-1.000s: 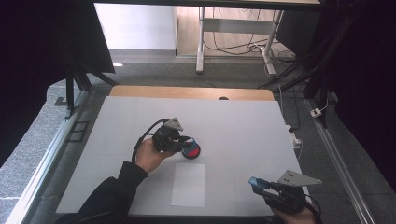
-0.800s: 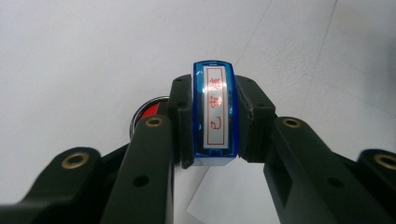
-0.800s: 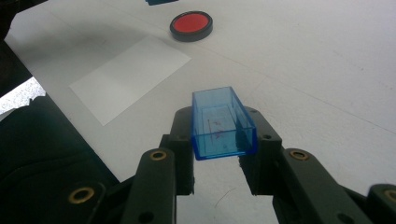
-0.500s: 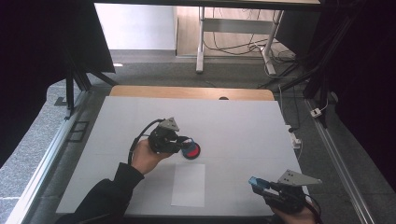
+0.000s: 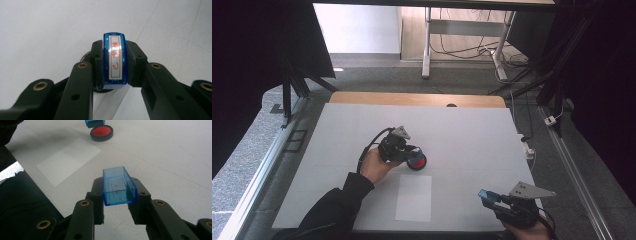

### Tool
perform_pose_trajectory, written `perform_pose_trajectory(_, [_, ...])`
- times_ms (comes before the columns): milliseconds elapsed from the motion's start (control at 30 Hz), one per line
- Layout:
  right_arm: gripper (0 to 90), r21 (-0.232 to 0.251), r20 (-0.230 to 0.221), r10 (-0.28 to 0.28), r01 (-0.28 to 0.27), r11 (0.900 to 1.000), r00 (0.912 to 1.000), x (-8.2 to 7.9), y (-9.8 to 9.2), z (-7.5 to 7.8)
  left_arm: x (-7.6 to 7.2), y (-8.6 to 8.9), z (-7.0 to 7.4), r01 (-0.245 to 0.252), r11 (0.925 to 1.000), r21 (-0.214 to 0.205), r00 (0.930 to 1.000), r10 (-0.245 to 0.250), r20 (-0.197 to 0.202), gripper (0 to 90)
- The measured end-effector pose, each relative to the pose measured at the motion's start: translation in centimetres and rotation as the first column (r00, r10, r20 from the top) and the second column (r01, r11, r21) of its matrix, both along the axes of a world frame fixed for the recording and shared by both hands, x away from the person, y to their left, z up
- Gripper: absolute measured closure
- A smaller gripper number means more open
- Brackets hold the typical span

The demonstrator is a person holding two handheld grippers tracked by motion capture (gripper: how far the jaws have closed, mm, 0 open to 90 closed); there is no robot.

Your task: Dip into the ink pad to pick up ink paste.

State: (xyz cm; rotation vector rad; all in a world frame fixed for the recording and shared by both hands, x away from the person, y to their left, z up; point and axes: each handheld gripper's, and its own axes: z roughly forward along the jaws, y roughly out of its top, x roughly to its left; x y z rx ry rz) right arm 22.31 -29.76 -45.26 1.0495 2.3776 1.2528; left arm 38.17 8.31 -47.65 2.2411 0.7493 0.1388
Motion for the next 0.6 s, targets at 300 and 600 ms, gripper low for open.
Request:
perform_pose_trajectory(300, [68.2,0.000,-0.001,0.002,-0.002,1.0000,1.0000,0.0,0.0,0.0,0.8,-0.9,-1.2,-0.007,0.9997,0.023,0.9999,0.008,-0.015,70.8])
perform_pose_trajectory(600, [68.2,-0.005,-0.003,0.001,-0.001,1.0000,1.0000,0.0,0.0,0.0,0.4,-1.7,-1.0,-0.007,0.9968,0.080,0.9999,0.006,0.009,71.2])
